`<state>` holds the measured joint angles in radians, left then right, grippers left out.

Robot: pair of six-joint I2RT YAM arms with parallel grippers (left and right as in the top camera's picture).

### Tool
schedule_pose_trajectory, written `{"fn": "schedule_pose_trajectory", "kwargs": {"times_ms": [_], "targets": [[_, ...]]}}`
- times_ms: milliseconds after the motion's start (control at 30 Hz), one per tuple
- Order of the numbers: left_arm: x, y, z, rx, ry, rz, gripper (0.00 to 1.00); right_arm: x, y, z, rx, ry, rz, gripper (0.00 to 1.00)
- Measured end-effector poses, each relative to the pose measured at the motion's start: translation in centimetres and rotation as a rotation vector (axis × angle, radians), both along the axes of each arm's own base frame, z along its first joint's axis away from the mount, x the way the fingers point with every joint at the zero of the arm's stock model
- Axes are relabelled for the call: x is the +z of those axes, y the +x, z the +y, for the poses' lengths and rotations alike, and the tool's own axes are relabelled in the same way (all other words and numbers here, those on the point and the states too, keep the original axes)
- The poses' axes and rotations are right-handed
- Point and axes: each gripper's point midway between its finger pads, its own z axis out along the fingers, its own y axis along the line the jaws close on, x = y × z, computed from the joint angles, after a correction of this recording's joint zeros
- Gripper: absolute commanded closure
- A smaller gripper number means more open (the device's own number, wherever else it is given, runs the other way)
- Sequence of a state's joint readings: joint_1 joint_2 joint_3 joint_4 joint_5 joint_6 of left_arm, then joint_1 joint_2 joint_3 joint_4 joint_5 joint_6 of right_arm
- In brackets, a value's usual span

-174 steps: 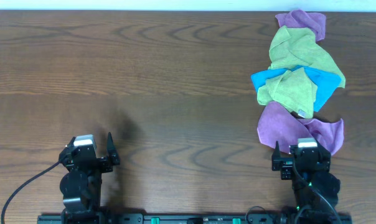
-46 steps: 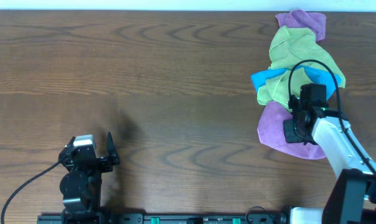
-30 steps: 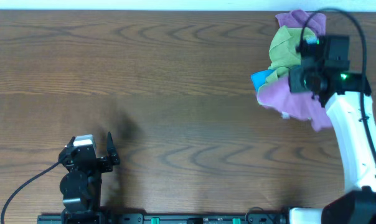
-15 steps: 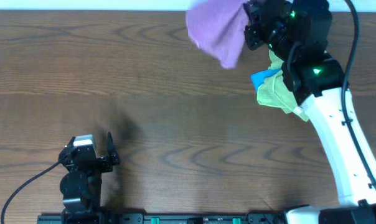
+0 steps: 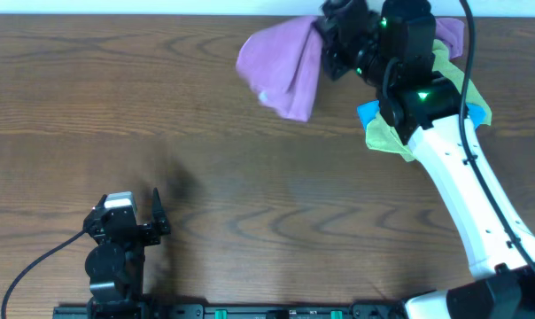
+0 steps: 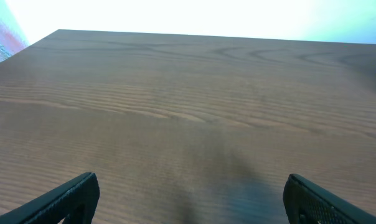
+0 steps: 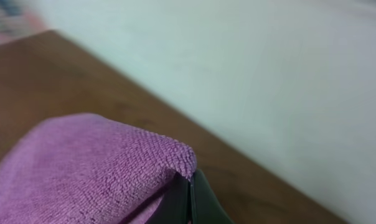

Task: Fold the cloth
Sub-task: 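Grasp the purple cloth with the right gripper, lift and pull it left, then lower the right gripper onto the dropped purple cloth at table center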

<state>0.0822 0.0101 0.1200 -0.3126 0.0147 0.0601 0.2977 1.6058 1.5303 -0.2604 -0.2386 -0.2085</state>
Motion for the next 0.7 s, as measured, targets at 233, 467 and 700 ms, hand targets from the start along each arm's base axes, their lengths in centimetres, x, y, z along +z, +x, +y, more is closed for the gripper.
{"fn": "schedule_pose_trajectory", "kwargs": {"times_ms": [233,467,700], "targets": [[0.0,0.0,0.0,0.000,0.000,0.000,0.05,-0.5,0.0,-0.2,-0.018,-0.013,0.017,0.99],[0.0,0.0,0.0,0.000,0.000,0.000,0.04,-2.0,-6.9,7.9,0.402,0.054,0.151,0.21],[0.0,0.0,0.0,0.000,0.000,0.000,0.05,-5.4,-4.6,3.0,0.181,-0.054,0.244,0.01]]}}
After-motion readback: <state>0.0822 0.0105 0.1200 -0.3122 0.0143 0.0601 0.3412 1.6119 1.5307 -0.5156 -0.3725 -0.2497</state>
